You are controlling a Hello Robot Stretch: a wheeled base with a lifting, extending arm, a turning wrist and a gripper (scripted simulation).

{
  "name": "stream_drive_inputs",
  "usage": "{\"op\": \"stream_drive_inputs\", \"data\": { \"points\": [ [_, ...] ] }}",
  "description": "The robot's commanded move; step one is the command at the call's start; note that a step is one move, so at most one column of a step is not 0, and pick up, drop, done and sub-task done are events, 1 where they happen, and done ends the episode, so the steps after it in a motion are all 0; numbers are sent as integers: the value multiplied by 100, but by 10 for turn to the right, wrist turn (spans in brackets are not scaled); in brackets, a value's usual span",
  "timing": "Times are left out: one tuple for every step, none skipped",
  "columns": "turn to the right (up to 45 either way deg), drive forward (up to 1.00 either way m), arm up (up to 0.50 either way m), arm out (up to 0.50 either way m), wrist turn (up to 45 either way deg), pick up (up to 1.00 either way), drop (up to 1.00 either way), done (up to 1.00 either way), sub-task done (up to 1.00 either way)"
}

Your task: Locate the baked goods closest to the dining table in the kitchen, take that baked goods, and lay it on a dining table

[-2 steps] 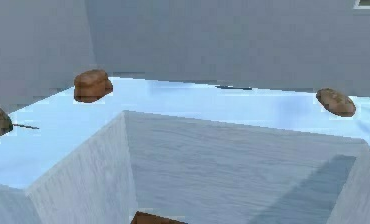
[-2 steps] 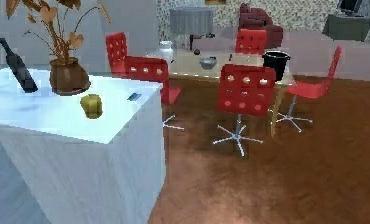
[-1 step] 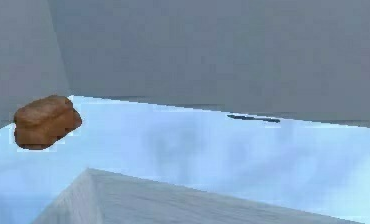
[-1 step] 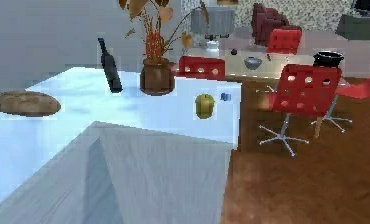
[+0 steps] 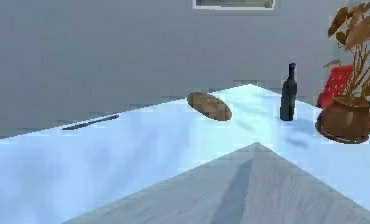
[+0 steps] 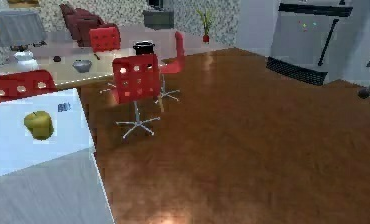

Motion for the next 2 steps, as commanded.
{"op": "stream_drive_inputs", "data": {
  "points": [
    [450, 0, 0, 0, 0, 0, 0, 0, 0],
    [450, 0, 0, 0, 0, 0, 0, 0, 0]
  ]
}}
